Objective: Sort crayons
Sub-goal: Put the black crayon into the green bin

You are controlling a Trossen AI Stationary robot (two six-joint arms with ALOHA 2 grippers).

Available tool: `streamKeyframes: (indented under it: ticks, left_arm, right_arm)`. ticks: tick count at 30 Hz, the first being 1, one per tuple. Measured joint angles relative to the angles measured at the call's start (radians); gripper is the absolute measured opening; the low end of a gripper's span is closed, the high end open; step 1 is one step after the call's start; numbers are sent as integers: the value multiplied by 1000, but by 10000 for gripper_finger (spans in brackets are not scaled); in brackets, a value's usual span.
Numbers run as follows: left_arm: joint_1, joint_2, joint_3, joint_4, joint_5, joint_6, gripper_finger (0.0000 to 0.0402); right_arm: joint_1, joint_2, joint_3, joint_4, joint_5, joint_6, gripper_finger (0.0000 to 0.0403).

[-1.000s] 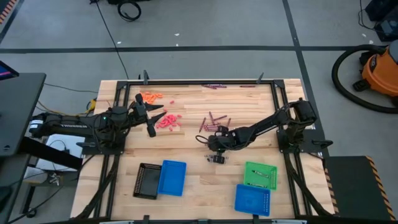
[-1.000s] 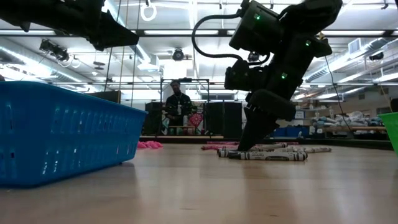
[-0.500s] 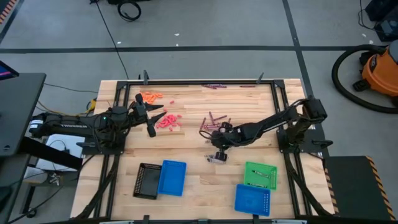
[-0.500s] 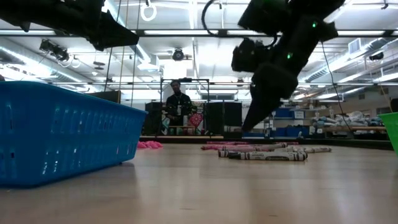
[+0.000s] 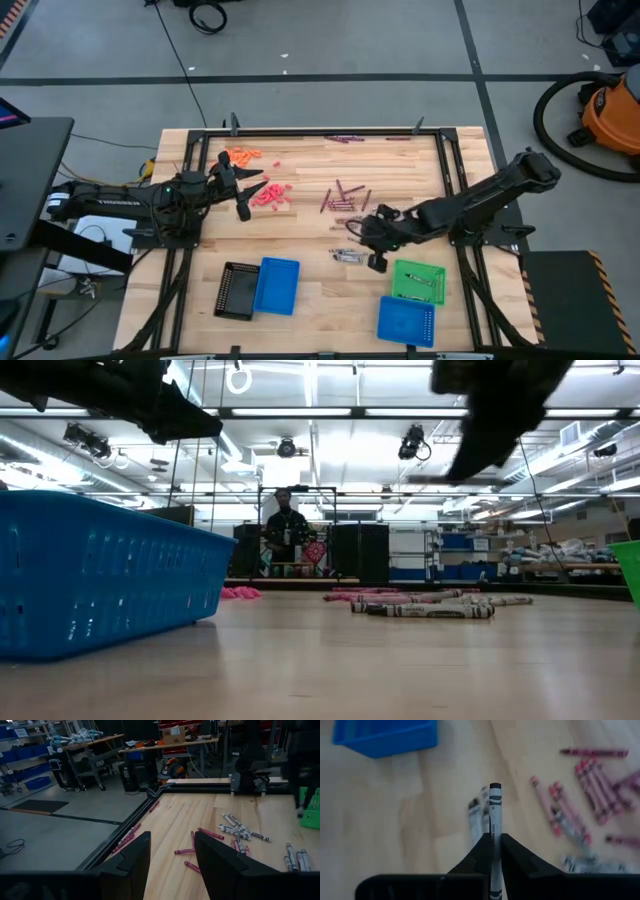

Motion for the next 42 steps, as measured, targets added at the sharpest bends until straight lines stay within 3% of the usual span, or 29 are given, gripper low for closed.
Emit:
streamKeyframes:
  ticks: [5, 10, 27, 36, 42]
  left_arm:
    - [0, 0, 0, 0, 0, -7, 164]
    - [0, 0, 0, 0, 0, -10, 164]
    - [0, 0, 0, -1, 0, -24, 164]
    - [0, 0, 0, 4, 0, -40, 164]
    - [0, 0, 0, -5, 0, -49, 164]
  right_arm:
    - [88, -41, 0, -144, -10, 184, 30]
    - [184, -52, 0, -286, -95, 390, 30]
    - [514, -50, -56, -367, -92, 903, 31]
    - [532, -50, -199, -247, -91, 942, 31]
    - [510, -49, -225, -218, -96, 934, 34]
